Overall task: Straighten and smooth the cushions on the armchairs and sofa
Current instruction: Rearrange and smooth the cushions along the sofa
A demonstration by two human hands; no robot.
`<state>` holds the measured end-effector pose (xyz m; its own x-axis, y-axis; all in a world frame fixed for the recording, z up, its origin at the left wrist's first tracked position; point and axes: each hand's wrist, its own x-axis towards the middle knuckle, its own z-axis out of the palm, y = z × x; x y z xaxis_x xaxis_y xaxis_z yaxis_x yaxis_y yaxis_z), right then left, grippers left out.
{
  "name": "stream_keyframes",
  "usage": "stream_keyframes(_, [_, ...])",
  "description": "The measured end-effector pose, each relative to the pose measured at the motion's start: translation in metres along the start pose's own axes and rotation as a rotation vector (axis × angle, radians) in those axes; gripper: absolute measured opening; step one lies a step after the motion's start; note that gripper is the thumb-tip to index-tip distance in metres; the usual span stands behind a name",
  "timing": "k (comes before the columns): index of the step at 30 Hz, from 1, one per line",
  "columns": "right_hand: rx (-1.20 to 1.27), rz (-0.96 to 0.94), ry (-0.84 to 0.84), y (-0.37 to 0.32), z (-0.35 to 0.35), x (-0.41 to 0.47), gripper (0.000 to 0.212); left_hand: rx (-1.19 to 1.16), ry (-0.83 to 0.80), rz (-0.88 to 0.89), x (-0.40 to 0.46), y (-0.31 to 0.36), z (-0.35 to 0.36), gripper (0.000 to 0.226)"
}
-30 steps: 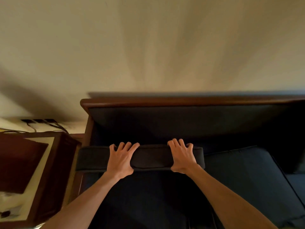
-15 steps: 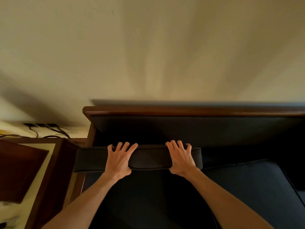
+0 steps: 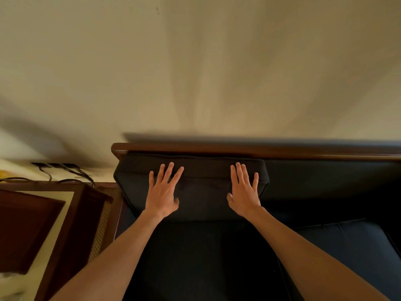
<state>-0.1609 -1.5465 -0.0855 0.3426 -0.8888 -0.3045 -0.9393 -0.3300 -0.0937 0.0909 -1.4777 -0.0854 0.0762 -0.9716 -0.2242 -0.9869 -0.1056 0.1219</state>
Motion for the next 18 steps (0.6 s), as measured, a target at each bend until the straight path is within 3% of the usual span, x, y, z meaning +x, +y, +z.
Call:
stream_keyframes(3, [-0.004,0.034,-0.029,-0.015,-0.001,0.004,0.098,-0.056,0.021,-0.041,0.004,0.008,-0.002,0.099])
stream_keyframes(6, [0.022,-0.136,0.002,-0.037,-0.002,0.012,0.105,-0.129,0.068,-0.053,0.015,0.024,-0.007,0.099])
stream_keyframes(9, [0.087,-0.244,0.006,-0.056,-0.004,0.029,0.109,-0.197,0.028,0.026,0.035,0.039,-0.005,0.114])
stream_keyframes(13, [-0.007,-0.240,0.012,-0.047,0.007,0.040,0.113,-0.050,-0.012,0.066,0.040,0.026,0.011,0.122])
stream_keyframes(18, [-0.065,-0.126,0.001,0.012,0.004,0.044,0.115,0.029,0.009,-0.041,0.033,-0.037,0.007,0.126])
